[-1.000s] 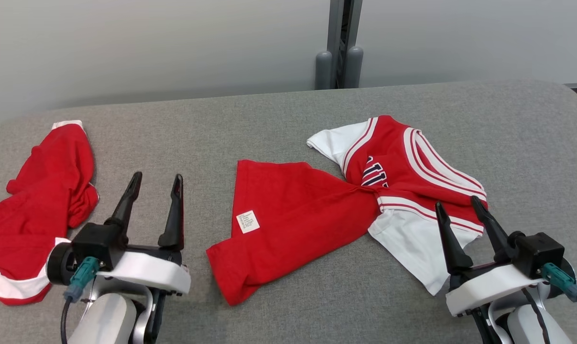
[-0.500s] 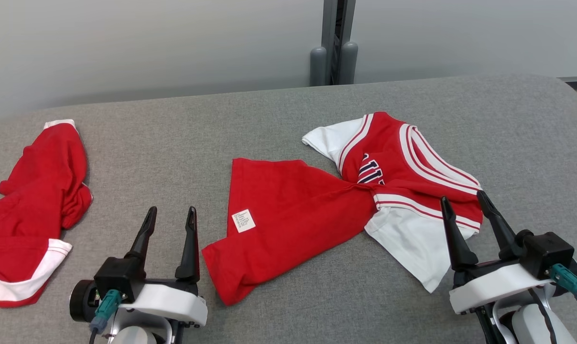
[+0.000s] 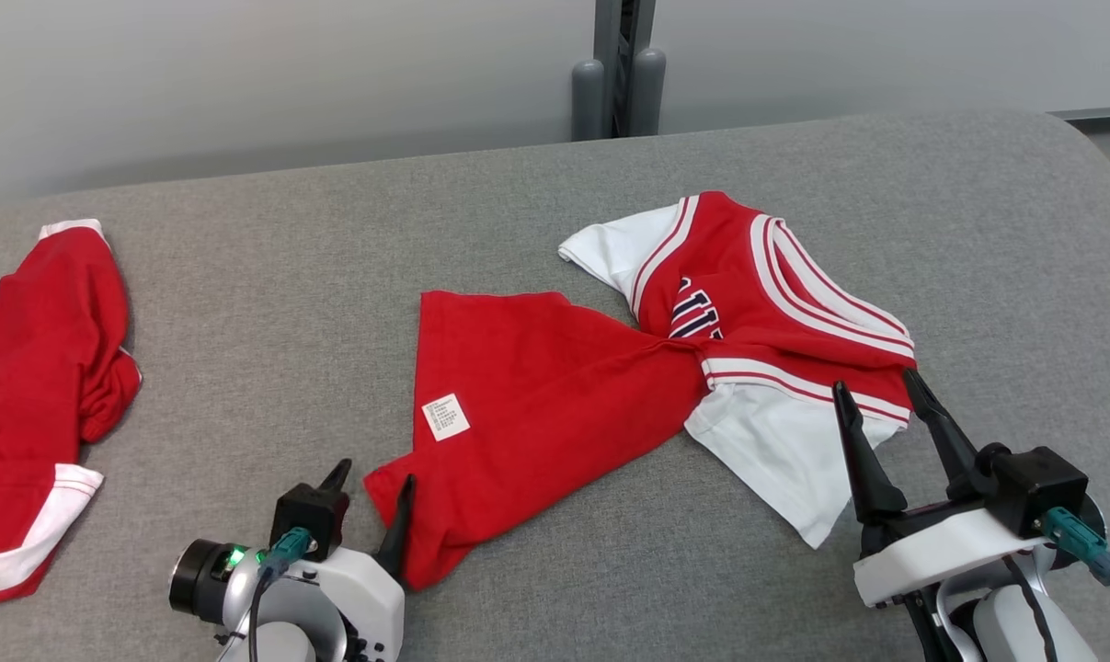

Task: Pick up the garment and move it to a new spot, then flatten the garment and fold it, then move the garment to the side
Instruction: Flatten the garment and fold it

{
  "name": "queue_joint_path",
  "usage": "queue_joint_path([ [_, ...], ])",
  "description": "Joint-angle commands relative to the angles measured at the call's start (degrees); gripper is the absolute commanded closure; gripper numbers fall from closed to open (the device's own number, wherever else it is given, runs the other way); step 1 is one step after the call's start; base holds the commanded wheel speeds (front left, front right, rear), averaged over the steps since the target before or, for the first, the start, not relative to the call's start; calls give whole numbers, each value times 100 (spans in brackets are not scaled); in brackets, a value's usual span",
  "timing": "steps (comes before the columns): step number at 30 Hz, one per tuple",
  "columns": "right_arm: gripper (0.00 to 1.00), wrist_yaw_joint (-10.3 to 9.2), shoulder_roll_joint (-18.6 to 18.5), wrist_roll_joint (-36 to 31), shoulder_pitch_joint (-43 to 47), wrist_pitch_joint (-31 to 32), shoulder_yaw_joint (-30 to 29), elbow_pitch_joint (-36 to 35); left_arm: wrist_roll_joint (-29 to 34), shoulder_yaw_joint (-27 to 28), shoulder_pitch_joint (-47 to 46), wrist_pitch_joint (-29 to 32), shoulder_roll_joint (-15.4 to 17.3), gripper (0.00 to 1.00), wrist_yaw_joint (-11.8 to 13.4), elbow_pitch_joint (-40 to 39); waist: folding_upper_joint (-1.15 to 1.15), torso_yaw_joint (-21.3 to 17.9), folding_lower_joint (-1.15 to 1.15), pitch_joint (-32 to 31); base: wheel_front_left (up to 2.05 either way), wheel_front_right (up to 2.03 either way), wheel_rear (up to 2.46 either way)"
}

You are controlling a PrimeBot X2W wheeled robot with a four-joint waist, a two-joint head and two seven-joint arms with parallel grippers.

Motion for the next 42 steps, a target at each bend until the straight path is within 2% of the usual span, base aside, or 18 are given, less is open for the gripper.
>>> queue_joint_path([
  [1,0,1,-9,-36,-64,-2,-9,27,5,-11,-87,20,28,0,-24,50,0,-23,0,24,0,0,0],
  [12,0,1,53,-98,-100,-3,-50,60,16,-154,-375,274,53,0,-37,511,0,-119,0,173,0,0,0],
  [13,0,1,62,-94,-105,-3,-45,63,-3,-164,-392,274,54,27,-65,531,0,-120,0,180,0,0,0],
  [16,0,1,81,-108,-114,-3,-43,67,-52,-176,-415,214,41,100,-107,548,0,-117,0,196,0,0,0],
  [22,0,1,95,-123,-105,-3,-84,110,-82,-91,-516,-157,108,100,5,344,0,-80,0,176,0,0,0],
  [27,0,1,163,-75,-45,7,-331,485,-67,-41,-532,-470,123,100,110,-120,0,-27,0,121,0,0,0],
  [36,0,1,328,326,313,247,-587,887,1,-65,-322,-556,133,100,161,-859,0,45,0,151,0,0,0],
  [42,0,1,377,540,506,488,-343,1057,36,-80,-151,-564,169,100,186,-1209,0,72,0,218,0,0,0],
])
